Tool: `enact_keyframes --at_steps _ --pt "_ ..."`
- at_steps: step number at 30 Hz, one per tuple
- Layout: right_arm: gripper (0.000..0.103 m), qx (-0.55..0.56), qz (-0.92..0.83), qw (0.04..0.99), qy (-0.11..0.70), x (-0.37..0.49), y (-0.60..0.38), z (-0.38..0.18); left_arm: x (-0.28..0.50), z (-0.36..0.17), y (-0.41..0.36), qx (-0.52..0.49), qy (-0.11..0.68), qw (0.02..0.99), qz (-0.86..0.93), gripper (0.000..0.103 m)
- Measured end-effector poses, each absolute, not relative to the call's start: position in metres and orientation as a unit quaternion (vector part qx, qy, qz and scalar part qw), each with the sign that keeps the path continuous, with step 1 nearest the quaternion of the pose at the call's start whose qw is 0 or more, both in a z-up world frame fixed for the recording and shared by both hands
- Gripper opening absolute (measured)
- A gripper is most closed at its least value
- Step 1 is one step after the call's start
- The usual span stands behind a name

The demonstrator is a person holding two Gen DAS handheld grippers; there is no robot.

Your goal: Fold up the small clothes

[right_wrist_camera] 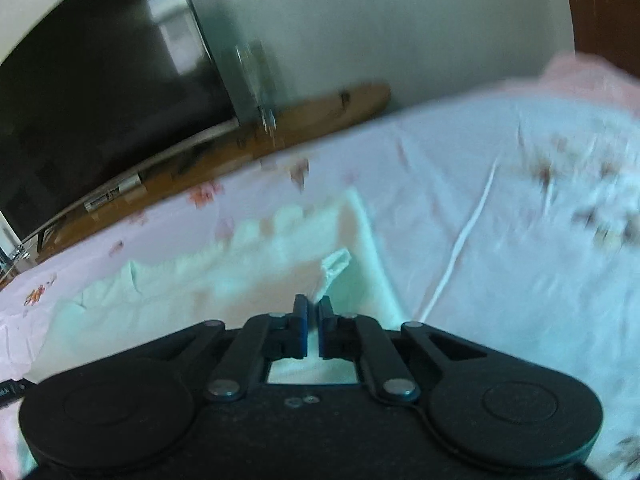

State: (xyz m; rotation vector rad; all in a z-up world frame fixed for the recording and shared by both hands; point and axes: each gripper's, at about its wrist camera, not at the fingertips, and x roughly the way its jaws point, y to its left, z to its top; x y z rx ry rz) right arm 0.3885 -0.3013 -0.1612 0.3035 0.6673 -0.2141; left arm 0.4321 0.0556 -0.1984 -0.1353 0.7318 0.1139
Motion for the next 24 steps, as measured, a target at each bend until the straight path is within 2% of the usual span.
enact_keyframes --at_steps 3,8,10,11,12,13,14,22,24 --pt "0.005 0.154 -0.118 0.912 0.36 0.388 -0.312 -0.18 0.428 -0.203 0.058 -0.072 0.36 0.928 0.059 0.021" --pt "0.005 0.143 -0.115 0.913 0.364 0.386 -0.31 -0.182 0.424 -0.204 0.058 -0.045 0.385 0.92 0.051 0.022" --pt "0.013 0.15 -0.108 0.91 0.371 0.384 -0.313 -0.18 0.42 -0.197 0.062 -0.039 0.397 0.916 0.042 0.023" --pt "0.025 0.158 -0.107 0.91 0.367 0.381 -0.315 -0.178 0.417 -0.193 0.065 -0.043 0.4 0.915 0.037 0.036" --pt "0.03 0.169 -0.104 0.911 0.361 0.38 -0.319 -0.176 0.415 -0.189 0.069 -0.048 0.399 0.915 0.039 0.046" --pt "0.03 0.177 -0.104 0.912 0.354 0.379 -0.323 -0.174 0.413 -0.185 0.072 -0.051 0.392 0.917 0.047 0.064" --pt "0.029 0.178 -0.106 0.913 0.352 0.38 -0.327 -0.171 0.412 -0.18 0.075 -0.055 0.381 0.921 0.054 0.069" --pt "0.022 0.165 -0.097 0.915 0.355 0.41 -0.329 -0.177 0.459 -0.174 0.061 -0.055 0.368 0.927 0.043 0.069" --pt "0.009 0.156 -0.095 0.915 0.36 0.417 -0.328 -0.179 0.472 -0.178 0.052 -0.048 0.369 0.927 0.042 0.069"
